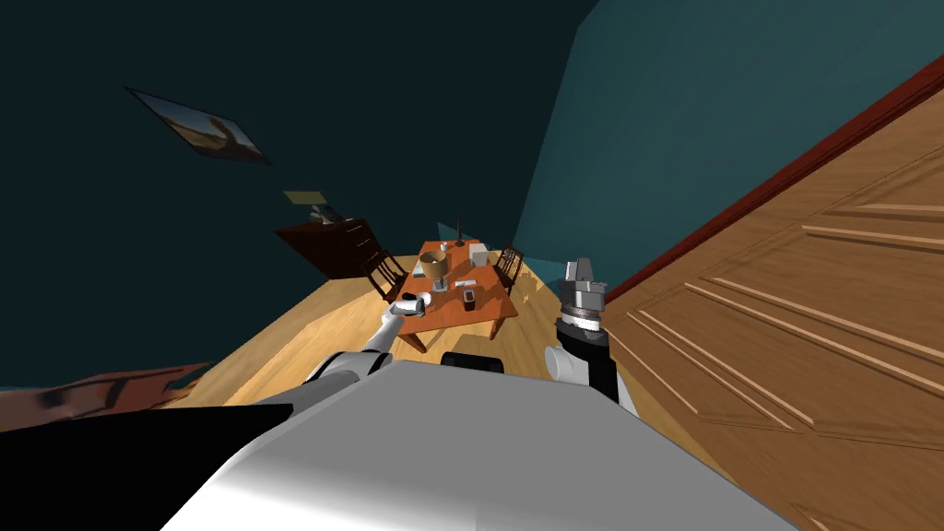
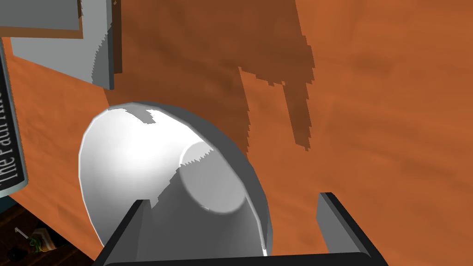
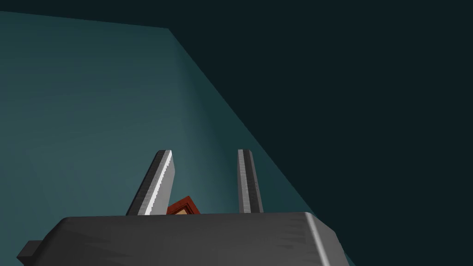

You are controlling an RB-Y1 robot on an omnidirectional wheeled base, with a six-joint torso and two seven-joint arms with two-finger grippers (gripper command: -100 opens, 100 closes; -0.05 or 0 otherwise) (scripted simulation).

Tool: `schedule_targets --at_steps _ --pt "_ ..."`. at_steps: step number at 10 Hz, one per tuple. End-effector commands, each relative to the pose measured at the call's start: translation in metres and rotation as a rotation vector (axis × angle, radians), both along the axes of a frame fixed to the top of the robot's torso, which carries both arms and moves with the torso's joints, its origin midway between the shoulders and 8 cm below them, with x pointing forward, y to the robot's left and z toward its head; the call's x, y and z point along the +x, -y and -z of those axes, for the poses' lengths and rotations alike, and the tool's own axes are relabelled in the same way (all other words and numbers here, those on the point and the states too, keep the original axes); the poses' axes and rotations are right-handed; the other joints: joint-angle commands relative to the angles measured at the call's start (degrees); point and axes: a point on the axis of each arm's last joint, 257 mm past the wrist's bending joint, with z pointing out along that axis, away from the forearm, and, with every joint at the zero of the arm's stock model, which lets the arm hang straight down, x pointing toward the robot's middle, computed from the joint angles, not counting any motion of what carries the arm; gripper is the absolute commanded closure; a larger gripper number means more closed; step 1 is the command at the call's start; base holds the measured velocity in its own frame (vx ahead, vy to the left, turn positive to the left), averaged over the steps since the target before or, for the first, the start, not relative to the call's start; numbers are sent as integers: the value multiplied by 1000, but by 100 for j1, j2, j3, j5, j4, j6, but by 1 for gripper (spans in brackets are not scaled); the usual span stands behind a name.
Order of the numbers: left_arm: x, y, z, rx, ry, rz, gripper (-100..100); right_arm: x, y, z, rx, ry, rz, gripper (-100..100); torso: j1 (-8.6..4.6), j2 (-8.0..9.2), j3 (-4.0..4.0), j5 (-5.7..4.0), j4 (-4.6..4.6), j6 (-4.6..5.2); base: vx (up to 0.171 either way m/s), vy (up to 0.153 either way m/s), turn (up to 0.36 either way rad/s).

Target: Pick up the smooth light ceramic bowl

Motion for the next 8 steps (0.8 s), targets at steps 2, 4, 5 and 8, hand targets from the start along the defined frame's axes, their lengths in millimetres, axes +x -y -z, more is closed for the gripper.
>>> schedule_targets --at_steps 2,4,5,8 --pt "-3 -22 3 -2 -1 -50 -100 0 0 0 0 0 0 0 4 -5 -2 1 -1 -4 -45 4 -154" --pt "-8 -48 6 -5 1 -111 -100 0 0 0 0 0 0 0 4 -4 -2 1 -1 1 -69 2 -319" --pt "-10 -48 8 -5 -4 -113 -100 0 0 0 0 0 0 0 5 4 2 1 0 -2 -63 -2 -71" --pt "-11 -59 7 -7 1 -138 -100 0 0 0 0 0 0 0 4 -9 -5 1 -2 -5 -32 -8 -92"
